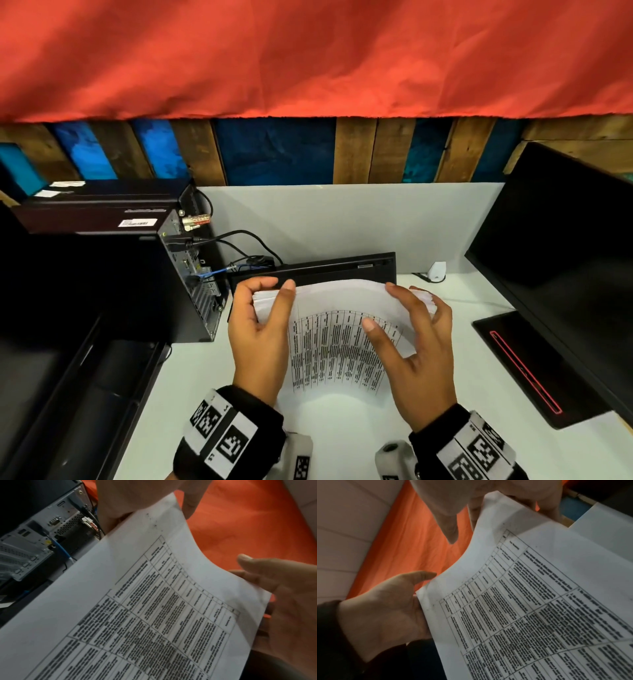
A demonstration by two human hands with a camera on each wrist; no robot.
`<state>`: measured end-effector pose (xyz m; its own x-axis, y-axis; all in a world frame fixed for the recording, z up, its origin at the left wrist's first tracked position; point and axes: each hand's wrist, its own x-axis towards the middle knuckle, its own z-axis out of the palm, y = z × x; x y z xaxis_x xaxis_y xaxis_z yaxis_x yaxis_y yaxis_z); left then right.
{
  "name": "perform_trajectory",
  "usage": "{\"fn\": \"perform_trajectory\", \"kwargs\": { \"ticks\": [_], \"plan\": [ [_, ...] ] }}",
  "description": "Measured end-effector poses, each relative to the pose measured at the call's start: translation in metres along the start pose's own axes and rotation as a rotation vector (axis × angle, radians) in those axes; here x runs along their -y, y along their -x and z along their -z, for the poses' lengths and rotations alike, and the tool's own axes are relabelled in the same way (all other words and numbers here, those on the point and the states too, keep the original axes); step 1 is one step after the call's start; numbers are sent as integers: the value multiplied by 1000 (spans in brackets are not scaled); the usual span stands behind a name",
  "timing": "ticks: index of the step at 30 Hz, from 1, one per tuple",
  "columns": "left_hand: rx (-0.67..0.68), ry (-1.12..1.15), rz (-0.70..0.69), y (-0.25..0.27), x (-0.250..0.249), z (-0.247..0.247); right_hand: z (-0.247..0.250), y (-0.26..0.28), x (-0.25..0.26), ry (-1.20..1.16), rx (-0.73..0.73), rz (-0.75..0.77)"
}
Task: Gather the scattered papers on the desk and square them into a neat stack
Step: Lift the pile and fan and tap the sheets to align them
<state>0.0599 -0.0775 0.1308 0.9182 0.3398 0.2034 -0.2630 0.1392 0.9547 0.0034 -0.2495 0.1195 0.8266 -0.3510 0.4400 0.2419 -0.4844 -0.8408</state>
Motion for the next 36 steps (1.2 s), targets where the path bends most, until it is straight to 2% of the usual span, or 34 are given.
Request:
{"fn": "perform_trajectory", "kwargs": {
  "ticks": [4,7,12,17,20,24,26,30,33,36],
  "plan": [
    [-45,13,20,-6,2,3,-1,-1,-2,4,-73,5],
    [-25,6,-6,-4,3,0,-7,3,-2,-6,-37,20],
    [-29,12,50,-3,5,4,-3,-2,-9,-5,-50,16],
    [69,39,-14,10,10,10,-2,-2,-22,-404,-76,-144],
    [163,87,-11,14,15,14,-5,2,-24,-404,-20,-125],
    [170,137,8,9,16,19,-5,2,-27,-463,-73,-158],
    [211,119,49,10,19,19,-7,3,-25,-434,-36,-165],
    [196,153,102,13,24,17,-5,1,-24,-389,-97,-124],
    [264,164,114,20,24,14,-8,6,-18,-317,-57,-102],
    [182,137,60,21,18,11,-8,7,-11,-107,-132,82]
  ]
}}
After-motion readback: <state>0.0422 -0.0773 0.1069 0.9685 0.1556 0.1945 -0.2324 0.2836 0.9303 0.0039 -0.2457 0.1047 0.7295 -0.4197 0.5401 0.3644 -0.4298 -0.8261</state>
